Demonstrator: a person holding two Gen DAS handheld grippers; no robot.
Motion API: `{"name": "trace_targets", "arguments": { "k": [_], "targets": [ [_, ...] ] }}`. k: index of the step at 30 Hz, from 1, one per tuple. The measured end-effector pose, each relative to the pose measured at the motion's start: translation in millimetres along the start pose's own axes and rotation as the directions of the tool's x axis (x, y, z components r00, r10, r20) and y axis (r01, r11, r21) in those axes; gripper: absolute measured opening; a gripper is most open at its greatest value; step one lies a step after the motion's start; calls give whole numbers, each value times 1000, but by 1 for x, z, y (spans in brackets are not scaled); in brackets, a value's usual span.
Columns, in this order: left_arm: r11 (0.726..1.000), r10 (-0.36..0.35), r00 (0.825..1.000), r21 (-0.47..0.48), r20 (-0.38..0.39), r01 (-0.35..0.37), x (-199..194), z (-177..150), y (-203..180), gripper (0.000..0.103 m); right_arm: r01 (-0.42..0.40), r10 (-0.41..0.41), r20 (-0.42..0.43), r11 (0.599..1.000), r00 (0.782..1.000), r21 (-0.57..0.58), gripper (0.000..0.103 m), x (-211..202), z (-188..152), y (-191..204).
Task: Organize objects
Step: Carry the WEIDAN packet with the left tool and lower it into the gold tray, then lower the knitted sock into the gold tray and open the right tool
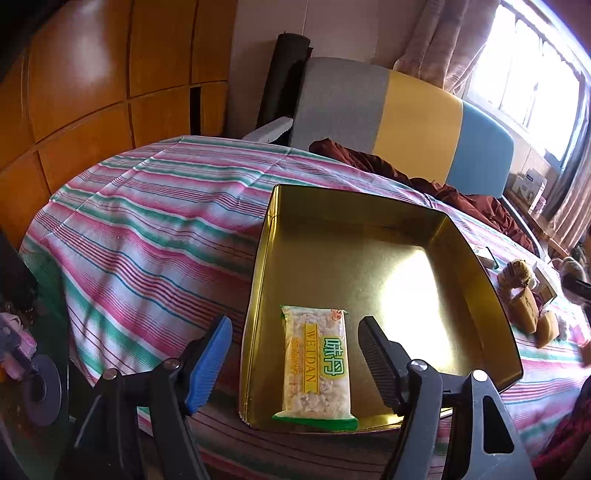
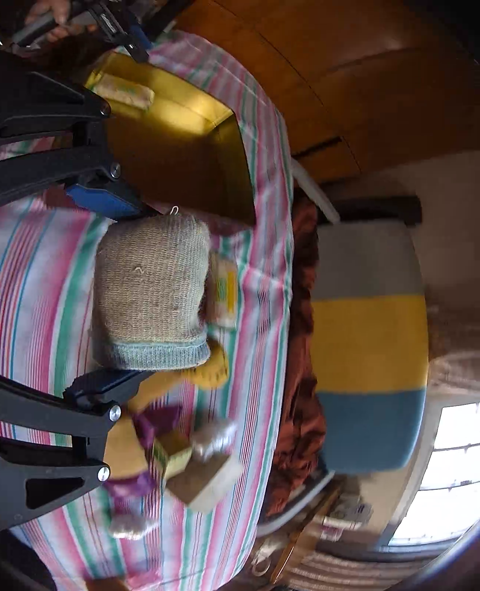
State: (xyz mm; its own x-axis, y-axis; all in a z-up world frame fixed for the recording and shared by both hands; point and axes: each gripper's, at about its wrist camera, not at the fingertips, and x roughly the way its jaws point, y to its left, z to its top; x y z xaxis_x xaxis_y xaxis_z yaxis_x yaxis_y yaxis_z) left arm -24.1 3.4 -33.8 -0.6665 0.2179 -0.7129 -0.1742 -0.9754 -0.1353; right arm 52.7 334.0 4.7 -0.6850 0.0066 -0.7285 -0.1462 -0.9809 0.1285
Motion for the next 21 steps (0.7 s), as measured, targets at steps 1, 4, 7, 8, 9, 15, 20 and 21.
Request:
{"name": "trace_targets", "arguments": {
  "k": [1,4,7,8,9,15,20,21],
  "targets": [
    [1000,1,1000,-7,1,-1,-1,-1,3,72,-41,41,-19,999,999,-33,70,8,0,20],
    [999,9,1000,-35,5,-9,-4,-1,11,78,-128,118,-80,984,990,-126,70,31,-3,75],
    [998,21,1000,-62,11,-20,-7,0,19,83,-201,175,-142,961,974,-192,70,50,-12,120],
    [997,28,1000,-68,13,-27,-8,0,22,85,-215,182,-163,954,970,-211,70,57,-16,134],
    [997,33,999,-74,16,-31,-9,0,25,89,-226,187,-182,947,965,-226,70,64,-19,145],
    [994,43,999,-106,23,-40,-12,0,39,103,-282,212,-295,933,932,-221,75,101,-38,183],
    [992,68,997,-106,23,-65,-10,-1,42,103,-301,225,-309,927,924,-225,95,104,-44,191],
    [992,80,996,-104,29,-77,-10,-1,42,103,-291,214,-306,928,928,-234,102,103,-46,192]
  ]
}}
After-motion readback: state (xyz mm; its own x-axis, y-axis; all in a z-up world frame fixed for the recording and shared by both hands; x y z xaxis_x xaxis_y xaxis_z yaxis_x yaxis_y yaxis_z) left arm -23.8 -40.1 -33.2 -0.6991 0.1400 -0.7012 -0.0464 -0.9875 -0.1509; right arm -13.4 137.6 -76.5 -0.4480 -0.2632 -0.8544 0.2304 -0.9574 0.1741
